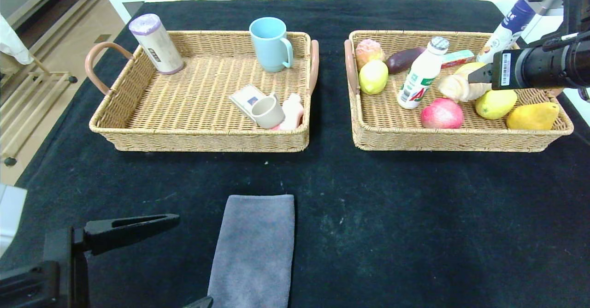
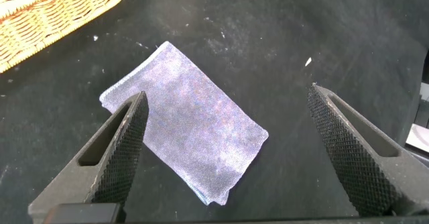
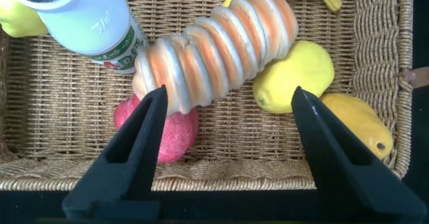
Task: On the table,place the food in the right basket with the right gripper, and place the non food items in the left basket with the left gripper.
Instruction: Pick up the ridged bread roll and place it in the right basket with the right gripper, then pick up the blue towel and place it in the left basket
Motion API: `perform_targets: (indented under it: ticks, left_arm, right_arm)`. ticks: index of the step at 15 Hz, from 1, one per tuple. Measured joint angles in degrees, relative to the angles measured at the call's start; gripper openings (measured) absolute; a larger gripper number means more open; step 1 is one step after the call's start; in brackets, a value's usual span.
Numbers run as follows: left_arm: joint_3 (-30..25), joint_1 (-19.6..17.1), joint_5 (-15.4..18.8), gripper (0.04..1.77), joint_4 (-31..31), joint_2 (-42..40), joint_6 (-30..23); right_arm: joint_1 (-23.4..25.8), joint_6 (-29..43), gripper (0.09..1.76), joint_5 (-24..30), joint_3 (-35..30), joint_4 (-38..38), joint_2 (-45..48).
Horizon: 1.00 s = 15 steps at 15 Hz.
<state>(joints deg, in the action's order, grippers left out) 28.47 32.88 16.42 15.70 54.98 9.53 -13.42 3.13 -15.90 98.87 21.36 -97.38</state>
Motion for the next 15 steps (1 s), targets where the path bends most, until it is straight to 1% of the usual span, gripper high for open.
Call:
perform_targets:
  ticks: [4, 9, 12, 14, 15]
  left_arm:
    - [0.00, 0.00, 0.09, 1.72, 0.00, -0.07, 0.09]
    - [0.09, 0.00, 0.09, 1.72, -0.07, -0.49, 0.09]
    - [0.28, 0.00, -0.49, 1.72, -0.05, -0.46, -0.13]
    - [0.77, -0.16, -1.24, 1.72, -0.02, -0.41, -0.41]
    - [0.98, -0.16, -1.46, 1.72, 0.00, -0.46, -0.41]
  right_arm:
    - [-0.38, 0.04, 1.49, -0.39, -0.28, 0.28, 0.27]
    - [-1.18, 0.17, 1.59, -0.48, -3.04, 0.69, 2.54]
    - [-3.00, 0.22, 1.63, -0.37, -8.79, 0.60, 6.56]
    - [-5.38, 0.15, 1.65, 0.46, -14.77, 0.27, 10.41]
    - [-6.78, 0.06, 1.66, 1.88, -17.94, 0.06, 12.68]
